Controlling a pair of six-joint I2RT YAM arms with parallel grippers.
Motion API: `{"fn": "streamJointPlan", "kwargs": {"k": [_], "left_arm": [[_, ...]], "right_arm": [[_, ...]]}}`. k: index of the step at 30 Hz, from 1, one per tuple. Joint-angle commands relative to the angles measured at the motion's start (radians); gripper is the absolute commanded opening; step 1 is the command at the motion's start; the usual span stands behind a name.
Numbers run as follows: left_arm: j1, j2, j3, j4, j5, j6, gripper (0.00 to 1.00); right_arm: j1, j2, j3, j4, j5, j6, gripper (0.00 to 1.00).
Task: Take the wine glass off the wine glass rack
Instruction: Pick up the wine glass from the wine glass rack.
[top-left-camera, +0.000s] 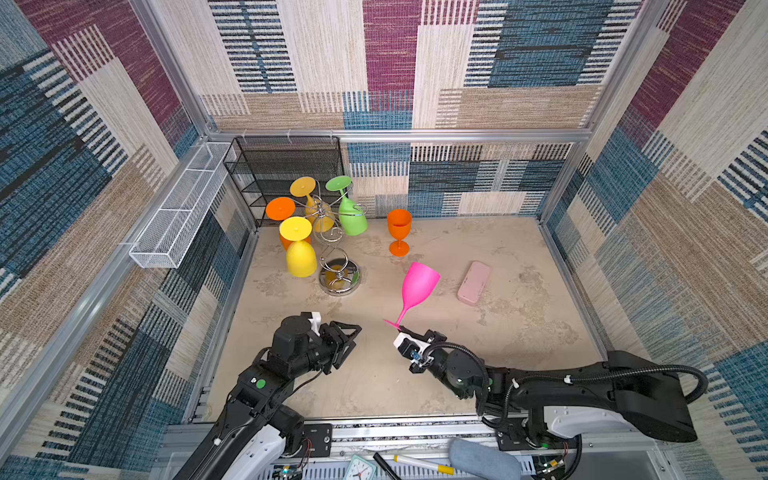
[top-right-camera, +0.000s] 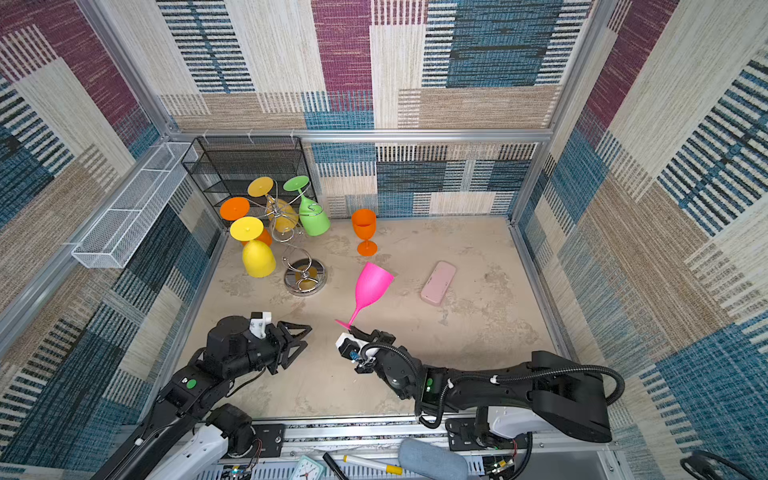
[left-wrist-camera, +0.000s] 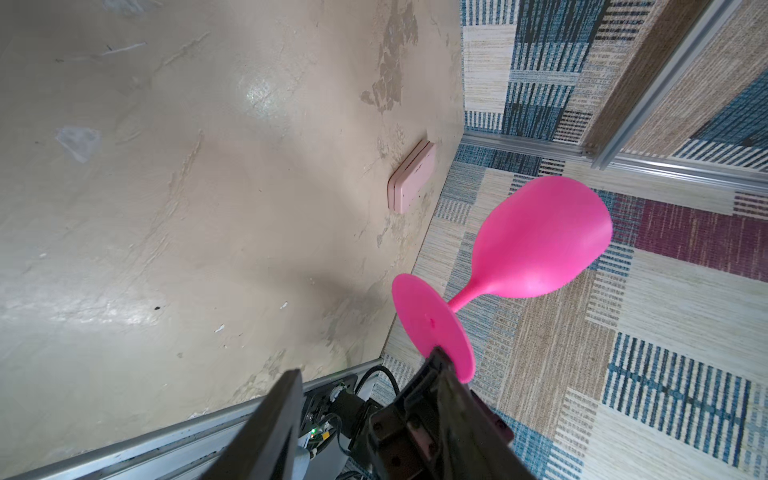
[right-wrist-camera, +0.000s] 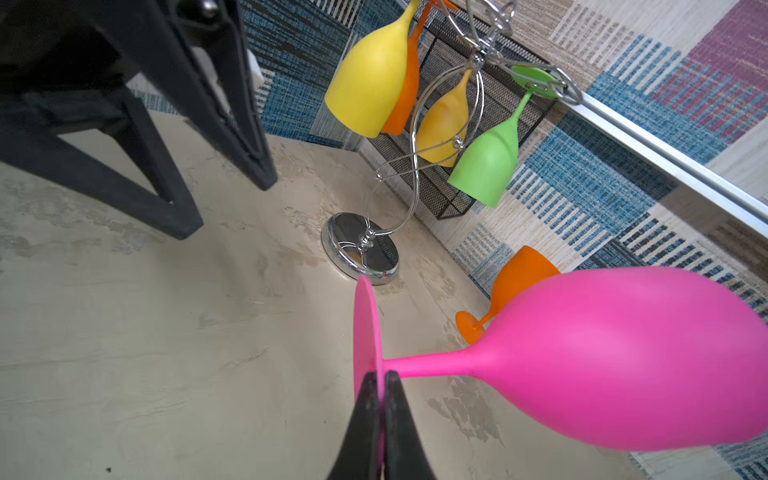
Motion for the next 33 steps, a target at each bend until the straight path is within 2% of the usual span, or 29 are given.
{"fn": "streamJointPlan", "kwargs": {"k": [1, 15, 23, 33], "left_arm": [[0.000, 0.038, 0.002, 0.101, 0.019, -0.045, 0.56], [0.000, 0.212, 0.076, 0.106, 0.096, -0.061, 0.53], [-0.001, 0.270, 0.088, 0.134, 0.111, -0.058, 0.51], [-0.018, 0.312, 0.080, 0.179, 0.110, -0.060, 0.42]], "right_arm": [[0.017, 0.031, 0.016, 0.058, 0.050, -0.090, 0.00], [0.048, 0.143, 0.061, 0.103, 0.079, -0.203, 0.00], [0.052, 0.166, 0.085, 0.099, 0.066, -0.214, 0.00], [0.053, 0.189, 0.109, 0.093, 0.056, -0.223, 0.00]]}}
